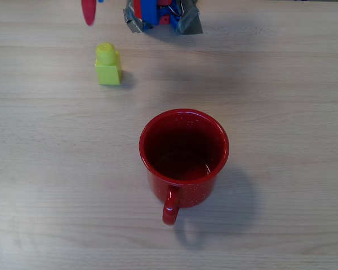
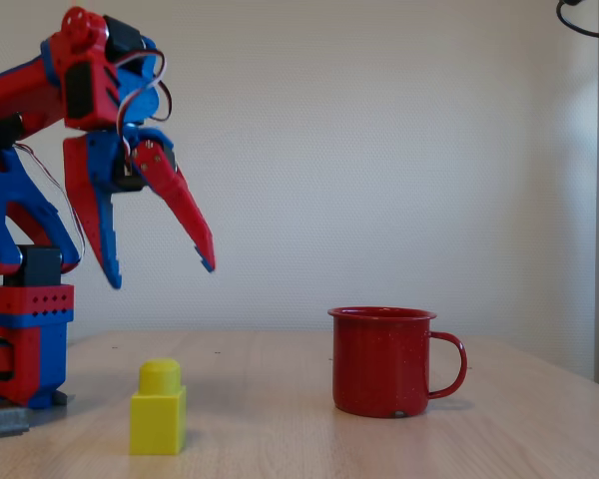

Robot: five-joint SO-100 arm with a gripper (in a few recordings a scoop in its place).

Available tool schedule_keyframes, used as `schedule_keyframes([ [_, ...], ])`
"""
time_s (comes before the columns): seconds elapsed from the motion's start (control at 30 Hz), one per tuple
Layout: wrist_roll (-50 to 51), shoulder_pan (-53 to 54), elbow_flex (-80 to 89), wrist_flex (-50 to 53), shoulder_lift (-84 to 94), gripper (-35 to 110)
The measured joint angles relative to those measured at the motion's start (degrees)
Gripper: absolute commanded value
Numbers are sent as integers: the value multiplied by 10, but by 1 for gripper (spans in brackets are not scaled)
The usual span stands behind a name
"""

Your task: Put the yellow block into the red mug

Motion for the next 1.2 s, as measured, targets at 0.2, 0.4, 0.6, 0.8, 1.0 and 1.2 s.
schedule_keyframes([
  [0.2,-10,4,41,-7,-1,35],
  [0.4,-32,16,79,-58,0,36],
  [0.6,-49,33,141,-117,0,37],
  [0.8,-49,32,200,-178,0,37],
  [1.0,-50,22,260,-250,0,37],
  [1.2,-52,14,301,-296,-1,37],
])
